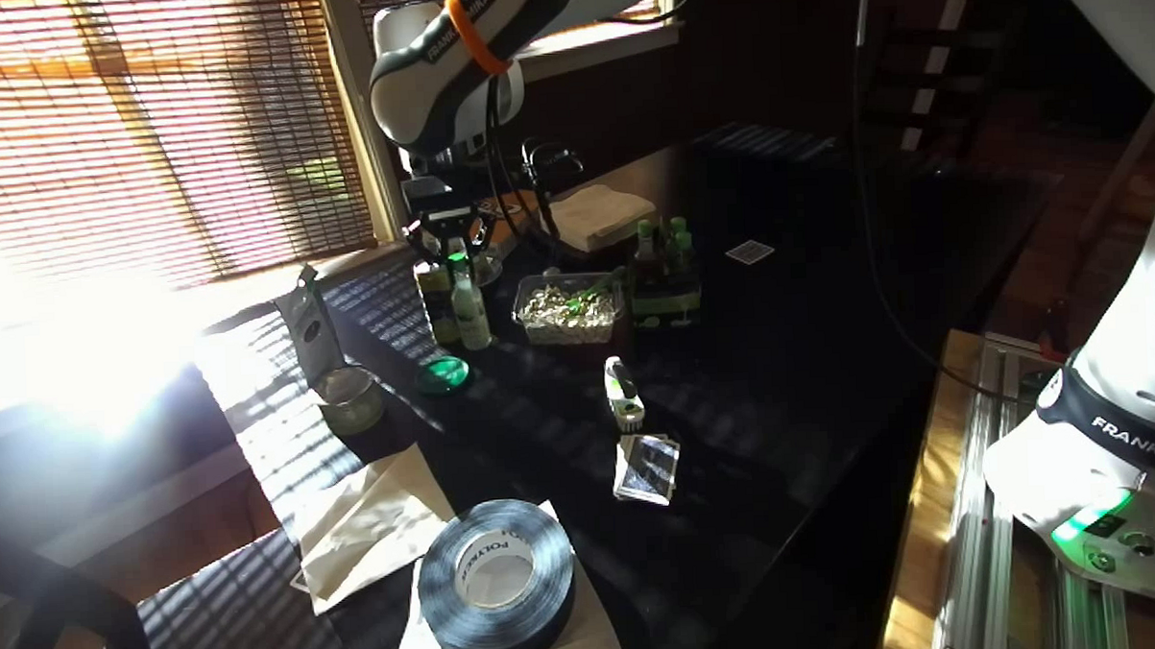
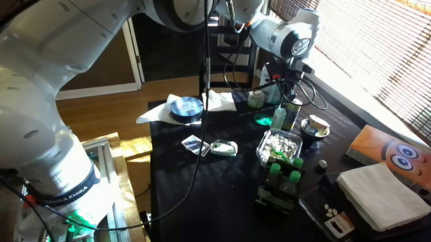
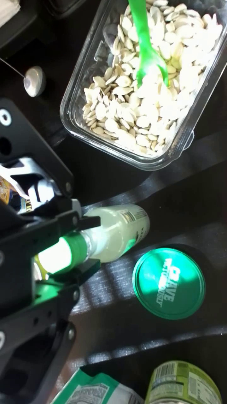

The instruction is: Remove one bottle from the box.

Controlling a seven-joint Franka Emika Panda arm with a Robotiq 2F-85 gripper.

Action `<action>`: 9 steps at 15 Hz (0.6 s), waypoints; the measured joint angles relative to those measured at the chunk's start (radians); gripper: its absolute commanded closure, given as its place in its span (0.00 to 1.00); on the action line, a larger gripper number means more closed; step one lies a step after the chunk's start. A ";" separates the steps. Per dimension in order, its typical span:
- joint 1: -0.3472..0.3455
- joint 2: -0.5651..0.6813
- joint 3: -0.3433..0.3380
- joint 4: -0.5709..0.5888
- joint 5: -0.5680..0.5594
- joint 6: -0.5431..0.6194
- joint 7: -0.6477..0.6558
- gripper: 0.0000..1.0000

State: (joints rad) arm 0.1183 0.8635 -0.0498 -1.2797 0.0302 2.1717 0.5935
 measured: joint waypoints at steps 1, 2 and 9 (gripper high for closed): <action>-0.003 0.015 0.004 0.021 0.012 -0.005 -0.005 0.93; -0.004 0.030 0.007 0.041 0.022 -0.012 -0.010 0.93; -0.007 0.098 0.011 0.152 0.030 -0.066 -0.016 0.93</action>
State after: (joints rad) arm 0.1115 0.9612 -0.0391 -1.1280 0.0601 2.1054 0.5777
